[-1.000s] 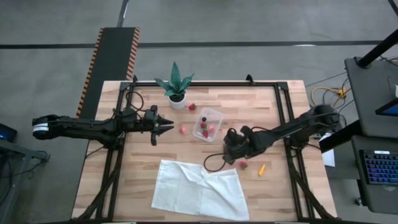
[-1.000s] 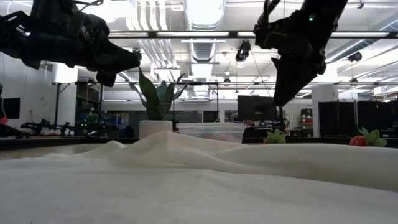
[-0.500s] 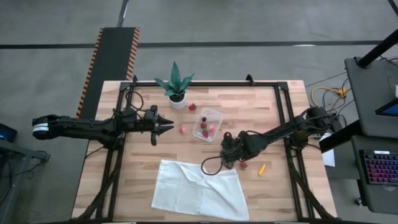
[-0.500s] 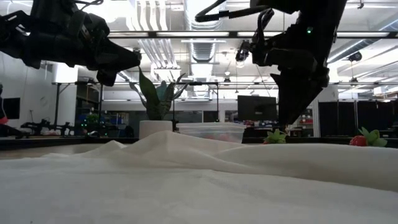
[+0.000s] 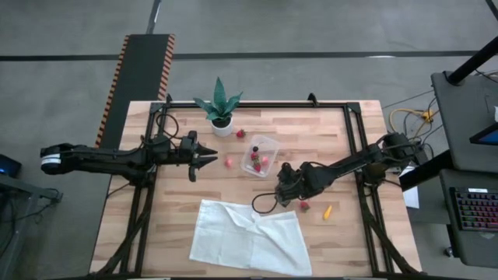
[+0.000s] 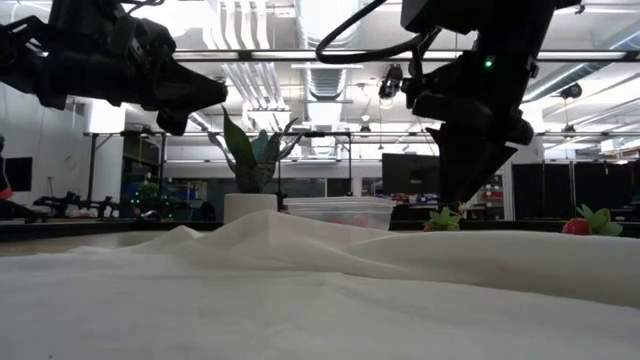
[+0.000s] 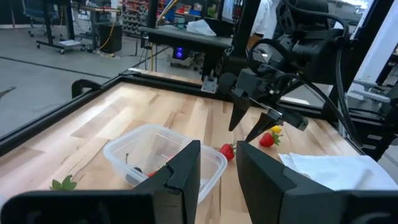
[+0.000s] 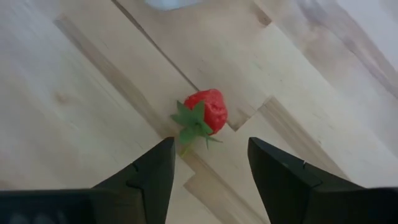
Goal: Pick and placing Produce into tupperware
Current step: Put the red strawberry into the transparent bin
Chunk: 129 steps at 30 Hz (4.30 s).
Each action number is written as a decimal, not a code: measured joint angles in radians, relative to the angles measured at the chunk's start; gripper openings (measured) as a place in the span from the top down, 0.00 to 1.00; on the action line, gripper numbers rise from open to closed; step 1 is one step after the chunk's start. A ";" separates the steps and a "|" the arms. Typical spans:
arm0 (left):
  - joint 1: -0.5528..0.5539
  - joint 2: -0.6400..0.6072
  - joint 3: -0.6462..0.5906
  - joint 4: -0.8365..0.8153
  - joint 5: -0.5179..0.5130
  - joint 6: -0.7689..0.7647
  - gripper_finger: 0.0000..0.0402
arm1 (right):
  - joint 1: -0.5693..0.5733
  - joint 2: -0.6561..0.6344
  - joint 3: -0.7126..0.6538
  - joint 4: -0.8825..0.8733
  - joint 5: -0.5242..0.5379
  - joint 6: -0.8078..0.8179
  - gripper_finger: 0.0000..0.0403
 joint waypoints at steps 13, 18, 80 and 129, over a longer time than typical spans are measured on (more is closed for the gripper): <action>0.000 0.000 0.000 0.008 0.000 0.001 0.78 | -0.007 0.001 -0.017 0.047 0.000 -0.027 0.51; 0.000 0.000 0.000 0.007 0.000 0.001 0.78 | -0.016 0.001 -0.021 0.053 0.000 -0.041 0.51; 0.000 0.000 0.000 0.007 0.000 0.002 0.78 | -0.090 0.002 -0.155 0.285 -0.069 -0.154 0.56; 0.000 0.000 -0.001 0.006 0.016 0.001 0.78 | -0.089 -0.008 -0.105 0.277 -0.172 -0.234 0.73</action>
